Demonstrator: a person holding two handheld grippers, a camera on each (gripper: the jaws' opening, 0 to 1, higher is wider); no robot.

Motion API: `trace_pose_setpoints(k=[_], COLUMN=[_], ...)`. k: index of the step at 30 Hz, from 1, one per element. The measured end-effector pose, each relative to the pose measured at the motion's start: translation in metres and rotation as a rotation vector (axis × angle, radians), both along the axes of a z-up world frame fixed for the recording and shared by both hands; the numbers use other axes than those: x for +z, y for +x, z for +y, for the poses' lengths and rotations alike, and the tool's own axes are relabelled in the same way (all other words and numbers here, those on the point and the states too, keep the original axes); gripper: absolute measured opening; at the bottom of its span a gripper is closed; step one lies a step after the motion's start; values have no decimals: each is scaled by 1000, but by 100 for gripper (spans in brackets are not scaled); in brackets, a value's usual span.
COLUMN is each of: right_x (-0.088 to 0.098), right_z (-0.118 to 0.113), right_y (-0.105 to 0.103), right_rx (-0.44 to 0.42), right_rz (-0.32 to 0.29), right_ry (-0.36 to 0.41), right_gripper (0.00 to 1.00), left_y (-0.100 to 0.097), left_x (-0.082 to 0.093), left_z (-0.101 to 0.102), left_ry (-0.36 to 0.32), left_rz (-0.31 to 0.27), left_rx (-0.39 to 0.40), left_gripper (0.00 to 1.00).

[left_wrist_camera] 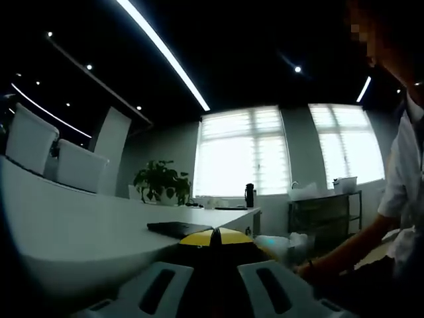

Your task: Clamp the fixed fixture on the desktop, loosen the retaining clip, secure it to the edge of the desk, and tighten the retaining clip.

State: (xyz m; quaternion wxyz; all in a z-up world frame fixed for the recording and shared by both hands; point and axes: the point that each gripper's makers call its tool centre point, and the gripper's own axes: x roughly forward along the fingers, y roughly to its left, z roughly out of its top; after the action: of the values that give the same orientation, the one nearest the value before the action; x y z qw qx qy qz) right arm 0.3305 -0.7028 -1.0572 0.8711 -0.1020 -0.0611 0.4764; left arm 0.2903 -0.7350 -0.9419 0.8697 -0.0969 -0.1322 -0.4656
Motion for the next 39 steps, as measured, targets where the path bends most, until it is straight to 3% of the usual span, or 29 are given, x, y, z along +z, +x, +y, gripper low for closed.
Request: trace_pose_setpoints(k=[3,4,5,9,13,18,21,22,23,30,31,33,34,35,37,39], right_x=[-8,-10,-15,-18,-5,4,4,4,6,4,3,-1,-2,-4,1,-2], right_z=[1,-1,-6,-25,-34,-24,-18,-8,-9,-7,-3,-9,-6,-4,-7,-10], right_y=[-15,-16,-4,11,26,36,34,29,29,26,24,33,32,30,33,35], right_rx=[-31,-56,-103,-328,-408,-401,-392,-343,-371,-277,-236,-183,-121,-85,-70,-78], right_rz=[17,29,53,103,76,77,46,41,39,3,-4,-84,-90,-68,2,2], right_ry=[59,77,92,186,234,226,185,162,173,94,71,-63,-86,-86,-15,-48], right_gripper=[44,50,51,50,50,45,33,27,27,26,21,2,1,1,1,1], left_y=[0,0,0,-1,-1,0,0,0,0,0,0,0,0,2,-2,1], left_x=[0,-1,-1,-1,-1,-2,-2,-2,-3,-3,-3,-1,-4,-8,-8,-7], left_z=[0,0,0,0,0,1,1,0,0,1,1,2,2,0,-3,-1], left_ry=[11,13,13,8,11,2,4,4,5,-3,-4,-10,-1,14,15,3], left_rz=[3,4,5,2,-2,7,5,4,4,8,8,-6,10,25,9,16], left_rx=[5,6,7,7,12,2,0,1,2,-7,-7,-5,-6,-7,-3,-7], left_gripper=[2,2,2,2,2,2,2,2,2,2,2,2,2,2,2,2])
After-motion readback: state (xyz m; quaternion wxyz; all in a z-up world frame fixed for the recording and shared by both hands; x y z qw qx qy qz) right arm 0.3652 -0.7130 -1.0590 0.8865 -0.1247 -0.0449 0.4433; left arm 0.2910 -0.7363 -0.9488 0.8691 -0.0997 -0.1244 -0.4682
